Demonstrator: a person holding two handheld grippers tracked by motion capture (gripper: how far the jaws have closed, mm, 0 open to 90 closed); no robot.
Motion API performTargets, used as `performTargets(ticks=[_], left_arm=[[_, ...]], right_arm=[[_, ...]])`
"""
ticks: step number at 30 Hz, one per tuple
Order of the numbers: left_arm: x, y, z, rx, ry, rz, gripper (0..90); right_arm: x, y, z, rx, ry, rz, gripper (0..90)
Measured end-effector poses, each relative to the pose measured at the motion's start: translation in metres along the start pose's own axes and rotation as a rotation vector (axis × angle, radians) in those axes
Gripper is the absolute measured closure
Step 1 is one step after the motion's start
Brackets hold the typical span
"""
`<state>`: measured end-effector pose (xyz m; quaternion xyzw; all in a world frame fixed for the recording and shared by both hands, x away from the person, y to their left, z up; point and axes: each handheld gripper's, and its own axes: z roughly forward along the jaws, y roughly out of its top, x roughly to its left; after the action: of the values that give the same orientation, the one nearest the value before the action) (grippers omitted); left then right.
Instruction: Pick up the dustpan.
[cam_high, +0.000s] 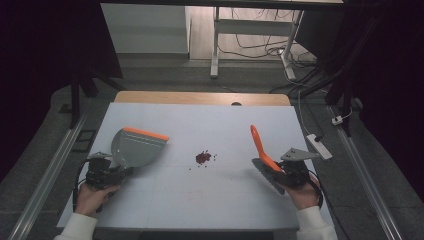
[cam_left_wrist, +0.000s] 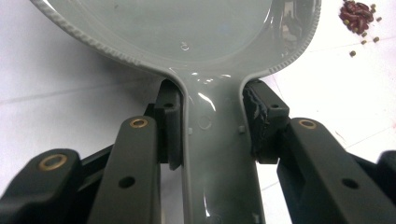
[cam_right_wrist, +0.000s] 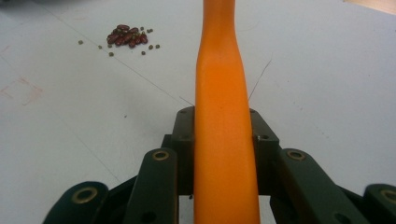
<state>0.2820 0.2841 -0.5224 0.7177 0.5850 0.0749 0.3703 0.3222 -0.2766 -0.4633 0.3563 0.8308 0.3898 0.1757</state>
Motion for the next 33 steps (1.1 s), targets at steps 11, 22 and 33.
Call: performTargets(ticks=[11,22,33], left_arm=[[0.008,0.012,0.009,-0.019,-0.085,0.113,61.7],[-0.002,0.014,0.005,-0.043,-0.156,0.221,61.7],[-0.016,0.015,0.002,-0.02,-0.218,0.31,61.7]], right_arm=[[0.002,0.006,0.001,-0.023,-0.013,0.022,70.1],[0.008,0.017,0.005,-0.04,-0.022,0.044,70.2],[0.014,0.023,0.012,-0.039,-0.017,0.028,70.1]])
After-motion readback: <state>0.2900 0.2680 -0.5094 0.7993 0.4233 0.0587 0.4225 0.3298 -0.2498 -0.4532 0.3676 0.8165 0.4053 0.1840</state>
